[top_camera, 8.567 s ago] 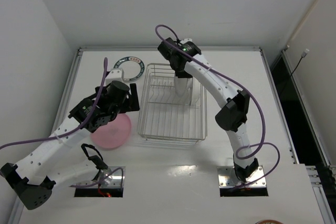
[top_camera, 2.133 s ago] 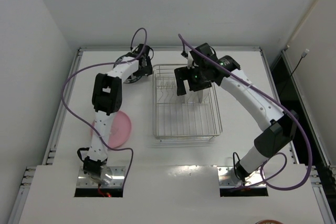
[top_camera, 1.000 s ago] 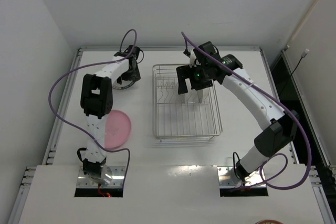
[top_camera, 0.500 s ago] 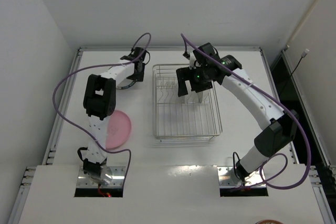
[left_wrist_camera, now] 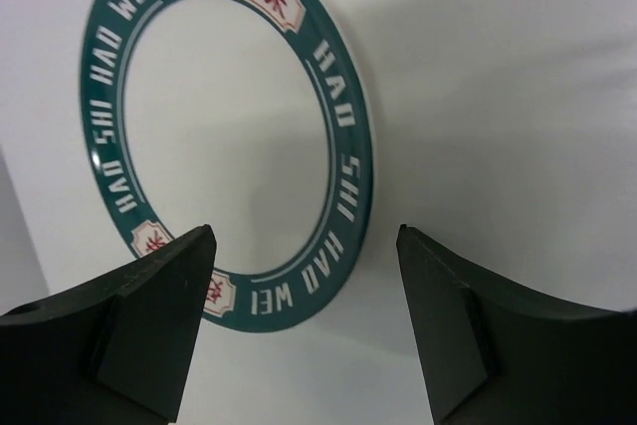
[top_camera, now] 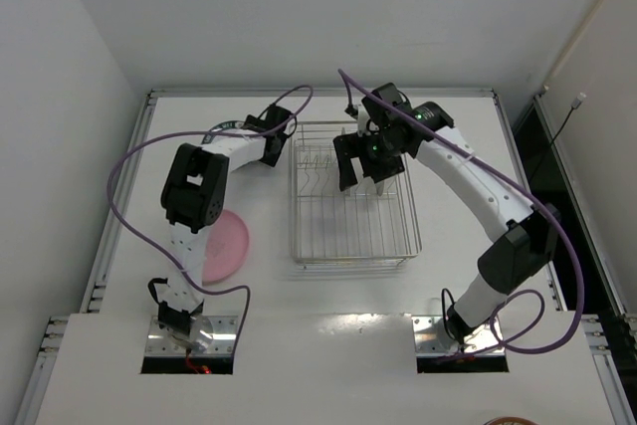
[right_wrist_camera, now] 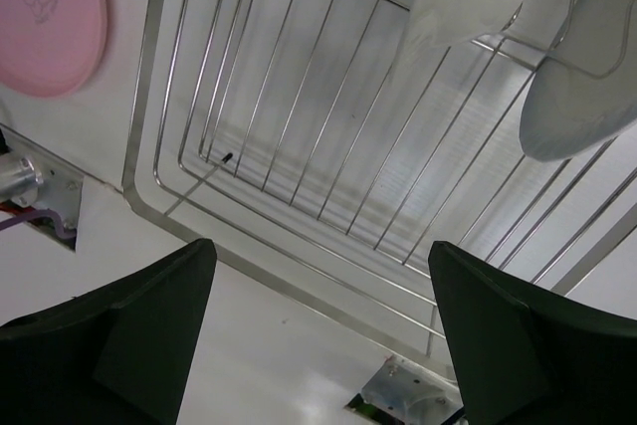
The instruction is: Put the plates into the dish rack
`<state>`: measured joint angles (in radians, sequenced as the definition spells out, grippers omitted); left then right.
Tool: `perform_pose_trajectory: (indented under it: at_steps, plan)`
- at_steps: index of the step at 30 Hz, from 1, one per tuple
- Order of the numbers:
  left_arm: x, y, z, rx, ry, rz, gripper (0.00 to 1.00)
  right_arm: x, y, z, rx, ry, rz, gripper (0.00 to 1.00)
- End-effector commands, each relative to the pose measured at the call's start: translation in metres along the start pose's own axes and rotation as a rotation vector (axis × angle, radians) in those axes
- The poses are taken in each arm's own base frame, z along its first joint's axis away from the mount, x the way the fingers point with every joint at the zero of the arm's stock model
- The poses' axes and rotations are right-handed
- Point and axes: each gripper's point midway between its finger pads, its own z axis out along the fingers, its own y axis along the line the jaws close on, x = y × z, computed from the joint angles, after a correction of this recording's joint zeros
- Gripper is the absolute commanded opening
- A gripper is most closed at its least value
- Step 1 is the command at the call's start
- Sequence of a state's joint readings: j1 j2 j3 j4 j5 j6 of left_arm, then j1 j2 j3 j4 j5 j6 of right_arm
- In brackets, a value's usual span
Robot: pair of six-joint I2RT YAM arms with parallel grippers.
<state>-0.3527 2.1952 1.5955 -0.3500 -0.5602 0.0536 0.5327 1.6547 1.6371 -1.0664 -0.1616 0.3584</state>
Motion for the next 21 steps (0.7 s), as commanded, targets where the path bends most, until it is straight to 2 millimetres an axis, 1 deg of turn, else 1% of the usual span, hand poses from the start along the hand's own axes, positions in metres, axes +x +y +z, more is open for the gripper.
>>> perform_pose_trajectory:
  at_steps: [1, 2, 3, 4, 5, 6, 7, 8, 9, 10, 11, 13, 14, 16, 17, 18, 19, 20, 21]
  plan:
    - [0.000, 0.008, 0.019, -0.104, -0.002, 0.035, 0.71, -0.009, 0.008, -0.016, -0.011, -0.022, -0.014, 0.87]
    - [-0.002, 0.012, 0.022, -0.136, 0.012, 0.040, 0.71, -0.010, 0.008, -0.016, -0.010, -0.018, -0.013, 0.87]
    - [0.000, 0.007, 0.027, -0.125, 0.025, 0.041, 0.69, -0.005, 0.006, -0.016, 0.003, 0.001, -0.009, 0.87]
    - [0.011, -0.005, 0.039, -0.108, 0.055, 0.043, 0.67, -0.007, 0.004, -0.020, 0.017, -0.007, -0.010, 0.87]
    - [0.017, -0.009, 0.045, -0.082, 0.079, 0.040, 0.58, -0.009, 0.005, -0.020, 0.018, -0.002, -0.009, 0.87]
    - [0.014, -0.014, 0.049, -0.059, 0.078, 0.041, 0.50, -0.005, 0.002, -0.021, 0.033, 0.013, -0.006, 0.87]
    - [0.019, -0.016, 0.054, -0.045, 0.094, 0.031, 0.39, -0.007, 0.001, -0.025, 0.043, 0.003, -0.007, 0.87]
    - [0.026, -0.020, 0.063, -0.032, 0.112, 0.032, 0.23, -0.010, 0.002, -0.026, 0.043, 0.003, -0.007, 0.87]
    - [0.026, -0.017, 0.065, -0.022, 0.132, 0.025, 0.07, -0.009, 0.000, -0.028, 0.054, 0.004, -0.007, 0.87]
    - [0.026, -0.020, 0.065, -0.002, 0.130, 0.024, 0.02, -0.012, 0.001, -0.030, 0.052, -0.005, -0.008, 0.87]
    - [0.022, -0.019, 0.064, 0.040, 0.120, 0.004, 0.00, -0.012, 0.001, -0.030, 0.052, -0.005, -0.008, 0.87]
    - [0.018, -0.013, 0.061, 0.071, 0.113, -0.031, 0.00, -0.010, 0.000, -0.031, 0.062, -0.006, 0.003, 0.87]
    - [0.005, -0.005, 0.052, 0.065, 0.084, -0.063, 0.00, -0.010, 0.000, -0.034, 0.060, -0.015, 0.002, 0.87]
    - [-0.006, 0.005, 0.035, 0.061, 0.068, -0.112, 0.00, -0.006, -0.001, -0.032, 0.061, -0.009, 0.013, 0.87]
    - [-0.017, 0.015, 0.025, 0.047, 0.040, -0.142, 0.00, -0.006, 0.000, -0.035, 0.058, -0.023, 0.011, 0.87]
    - [-0.040, 0.033, -0.001, 0.040, -0.018, -0.189, 0.00, -0.005, 0.000, -0.031, 0.058, -0.020, 0.024, 0.87]
    - [-0.051, 0.043, -0.014, 0.036, -0.052, -0.223, 0.00, -0.003, 0.000, -0.034, 0.057, -0.025, 0.032, 0.87]
    - [-0.056, 0.052, -0.026, 0.020, -0.072, -0.267, 0.00, -0.005, 0.001, -0.034, 0.055, -0.034, 0.031, 0.87]
    - [-0.065, 0.062, -0.039, 0.009, -0.103, -0.307, 0.00, -0.003, 0.000, -0.035, 0.055, -0.034, 0.031, 0.87]
